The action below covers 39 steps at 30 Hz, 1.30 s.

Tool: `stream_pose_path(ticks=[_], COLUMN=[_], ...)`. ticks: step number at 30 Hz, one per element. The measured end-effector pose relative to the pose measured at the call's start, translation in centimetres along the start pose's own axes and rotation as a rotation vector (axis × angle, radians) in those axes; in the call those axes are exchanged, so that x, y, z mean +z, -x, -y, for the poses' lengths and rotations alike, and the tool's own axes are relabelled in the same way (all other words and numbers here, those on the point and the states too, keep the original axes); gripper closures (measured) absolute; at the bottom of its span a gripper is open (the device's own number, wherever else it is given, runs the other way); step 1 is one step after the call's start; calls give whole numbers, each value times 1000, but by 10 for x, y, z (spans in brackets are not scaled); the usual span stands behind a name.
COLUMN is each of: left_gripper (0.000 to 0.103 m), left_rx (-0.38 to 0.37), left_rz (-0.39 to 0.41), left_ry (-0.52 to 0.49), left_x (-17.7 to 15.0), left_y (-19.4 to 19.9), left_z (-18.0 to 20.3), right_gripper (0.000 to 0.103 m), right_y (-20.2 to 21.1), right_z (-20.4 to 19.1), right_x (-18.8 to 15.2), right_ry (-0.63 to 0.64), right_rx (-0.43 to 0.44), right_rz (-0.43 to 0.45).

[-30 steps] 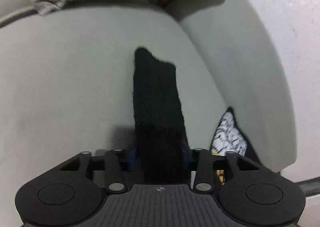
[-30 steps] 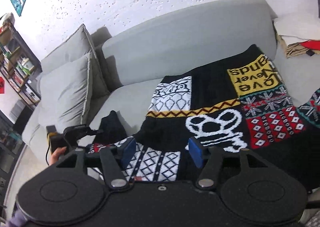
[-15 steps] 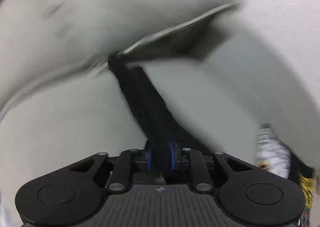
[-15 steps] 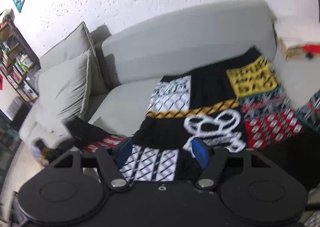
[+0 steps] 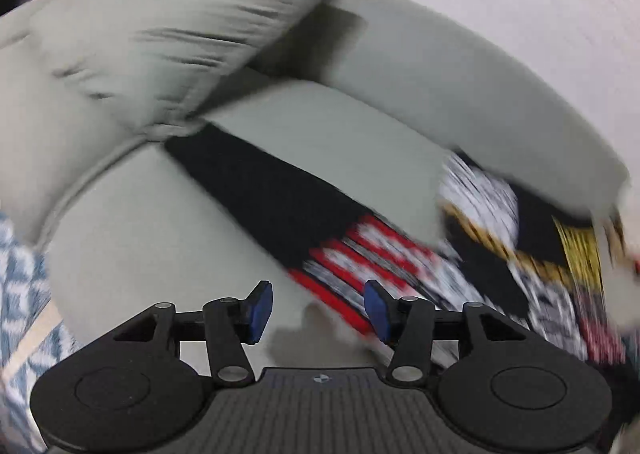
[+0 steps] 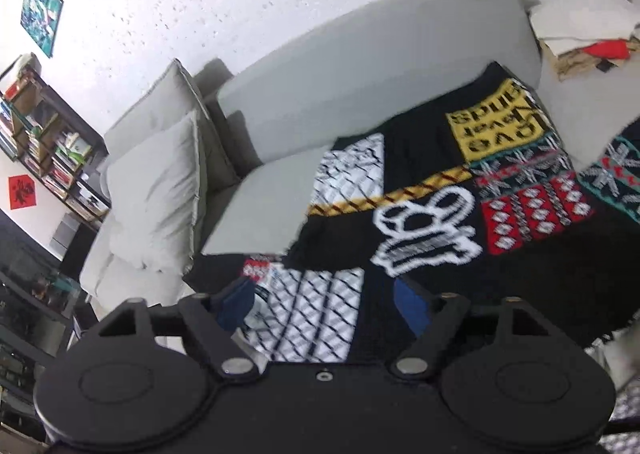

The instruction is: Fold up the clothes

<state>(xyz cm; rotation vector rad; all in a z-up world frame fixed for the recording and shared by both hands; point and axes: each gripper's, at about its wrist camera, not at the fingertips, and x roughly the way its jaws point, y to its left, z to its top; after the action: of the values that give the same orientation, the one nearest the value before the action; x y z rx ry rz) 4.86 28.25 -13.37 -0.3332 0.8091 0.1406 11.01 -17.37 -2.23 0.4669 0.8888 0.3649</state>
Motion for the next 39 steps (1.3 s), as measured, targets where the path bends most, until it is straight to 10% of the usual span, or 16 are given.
stream_pose_path(ticks=[2,8,17,29,35,39], left_gripper=[56,87,87,81,86,78], left_rx=[1,128,338,-70,-75,-86], left_rz=[-9,-45,-135,-112,-82,-122], left_ry=[-92,-251,-480,-407,-614,-574], left_x=[-15,-27,-39,-99,-146,-126], left_y=[-6,-58,-71,-1,-14,-7], left_z=[32,98,125,200,236,234], right_gripper=[25,70,70,70,69,70], right_y=[-7,-44,-86,-41,-72,-65], right_z=[21,88,128,106,103,105], right_x=[-4,-22,-59,-56,-84,-72], right_ry=[-31,-68,151,71,175,130], right_rx=[-41,-267,-480,-245,-226,-213], right_rz=[-20,-72,-95,-69,-119,-147])
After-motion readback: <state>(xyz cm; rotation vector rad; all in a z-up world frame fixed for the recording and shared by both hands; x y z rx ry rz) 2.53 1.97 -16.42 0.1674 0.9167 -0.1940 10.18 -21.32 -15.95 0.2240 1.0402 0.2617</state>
